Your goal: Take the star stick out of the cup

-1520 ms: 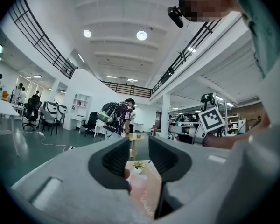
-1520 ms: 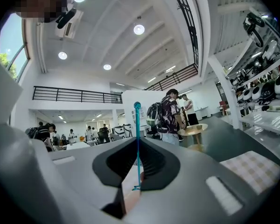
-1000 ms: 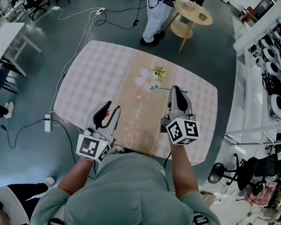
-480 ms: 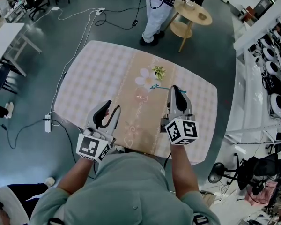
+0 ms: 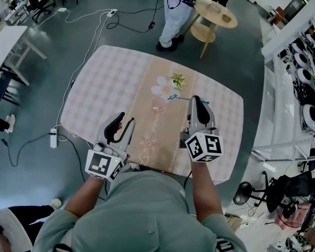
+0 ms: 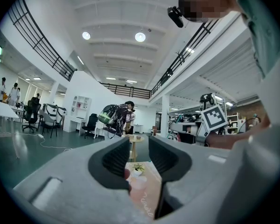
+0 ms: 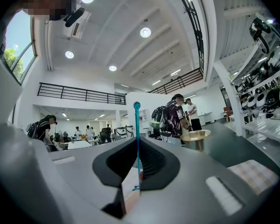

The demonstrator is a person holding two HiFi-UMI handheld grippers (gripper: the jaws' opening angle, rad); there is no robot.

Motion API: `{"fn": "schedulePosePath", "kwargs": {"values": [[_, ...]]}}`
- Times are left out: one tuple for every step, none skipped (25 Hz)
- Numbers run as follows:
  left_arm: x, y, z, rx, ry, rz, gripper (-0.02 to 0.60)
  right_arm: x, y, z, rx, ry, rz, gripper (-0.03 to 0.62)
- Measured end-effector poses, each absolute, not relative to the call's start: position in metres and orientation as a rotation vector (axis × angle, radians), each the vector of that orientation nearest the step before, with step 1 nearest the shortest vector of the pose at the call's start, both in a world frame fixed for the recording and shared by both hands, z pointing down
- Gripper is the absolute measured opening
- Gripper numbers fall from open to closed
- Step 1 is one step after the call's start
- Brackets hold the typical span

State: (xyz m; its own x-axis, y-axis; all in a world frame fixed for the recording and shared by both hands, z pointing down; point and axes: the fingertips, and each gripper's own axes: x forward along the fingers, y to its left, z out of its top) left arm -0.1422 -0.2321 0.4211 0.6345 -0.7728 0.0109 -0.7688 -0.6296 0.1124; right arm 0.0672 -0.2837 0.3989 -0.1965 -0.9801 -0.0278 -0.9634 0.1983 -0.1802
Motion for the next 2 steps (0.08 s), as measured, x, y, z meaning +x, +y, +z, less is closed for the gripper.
{"fn": "schedulePosePath", "kwargs": {"values": [[-0.1424, -0.2316, 0.4211, 2.744, -1.298, -0.057, 0.132, 0.0673, -0.2833, 0.3989, -1.898, 2.322, -0.185, 0.008], [-0.1425, -0.2311, 0.4212, 2.745, -1.298, -0.057, 0.132, 0.0673, -0.2828, 0.3989, -1.899, 2.322, -0.185, 0.008]]}}
